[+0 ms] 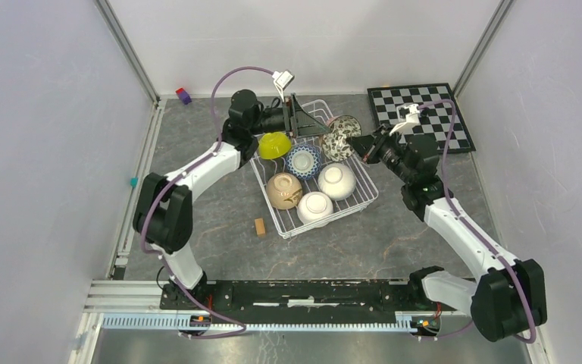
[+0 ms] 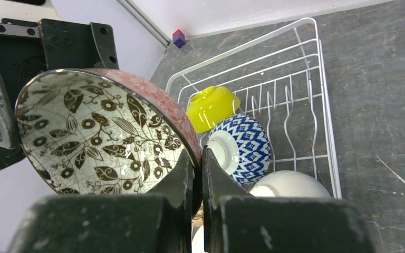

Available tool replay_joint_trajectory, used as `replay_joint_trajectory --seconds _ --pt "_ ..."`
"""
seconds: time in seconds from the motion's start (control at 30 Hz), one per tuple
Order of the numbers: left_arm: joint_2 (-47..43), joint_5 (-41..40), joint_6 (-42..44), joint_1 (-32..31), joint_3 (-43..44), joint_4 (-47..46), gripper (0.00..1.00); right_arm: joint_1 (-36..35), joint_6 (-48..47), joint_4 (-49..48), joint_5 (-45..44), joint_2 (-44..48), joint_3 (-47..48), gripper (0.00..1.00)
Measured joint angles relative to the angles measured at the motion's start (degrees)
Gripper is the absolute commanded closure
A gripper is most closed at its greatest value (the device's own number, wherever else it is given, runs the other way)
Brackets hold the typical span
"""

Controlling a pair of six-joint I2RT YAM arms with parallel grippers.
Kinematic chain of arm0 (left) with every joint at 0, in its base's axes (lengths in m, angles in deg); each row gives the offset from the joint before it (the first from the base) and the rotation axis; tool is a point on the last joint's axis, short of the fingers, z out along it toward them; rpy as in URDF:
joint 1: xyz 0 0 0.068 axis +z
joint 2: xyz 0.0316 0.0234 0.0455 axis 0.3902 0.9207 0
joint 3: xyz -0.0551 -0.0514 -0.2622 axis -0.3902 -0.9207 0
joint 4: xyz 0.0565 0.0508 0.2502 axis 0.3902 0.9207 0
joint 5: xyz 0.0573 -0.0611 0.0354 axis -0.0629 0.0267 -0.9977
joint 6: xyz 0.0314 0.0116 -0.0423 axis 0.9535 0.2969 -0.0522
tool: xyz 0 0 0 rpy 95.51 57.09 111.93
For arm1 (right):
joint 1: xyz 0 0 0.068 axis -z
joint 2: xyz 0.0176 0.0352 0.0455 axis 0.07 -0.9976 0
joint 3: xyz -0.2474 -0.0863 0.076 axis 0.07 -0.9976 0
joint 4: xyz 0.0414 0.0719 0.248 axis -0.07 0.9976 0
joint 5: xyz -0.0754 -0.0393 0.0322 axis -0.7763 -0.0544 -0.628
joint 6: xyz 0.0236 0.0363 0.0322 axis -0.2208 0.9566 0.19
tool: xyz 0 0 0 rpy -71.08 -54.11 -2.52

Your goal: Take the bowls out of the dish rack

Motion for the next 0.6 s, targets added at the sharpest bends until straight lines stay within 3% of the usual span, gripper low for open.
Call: replay_joint_trajectory --seconds 0.03,0.33,0.47,0.6 --pt "-1.29 -0.42 1.44 -0.07 -0.33 2.19 0.01 -0.13 0.15 0.39 -0.2 0.39 0.0 1.0" --pt "-17.2 -15.19 16.44 -0.26 -3.87 24.13 0.0 -0.92 -7.61 8.87 -8.7 7.26 -0.15 1.0" --pt "-22.14 -25.62 22.32 -0.26 -4.81 33.29 0.0 -0.92 -8.46 13.0 -19.21 12.11 -3.23 1.0" --pt "-25.73 -34.16 22.84 -0.26 -10.82 36.2 0.0 -0.92 -7.43 16.79 -29.44 16.79 -8.39 1.0"
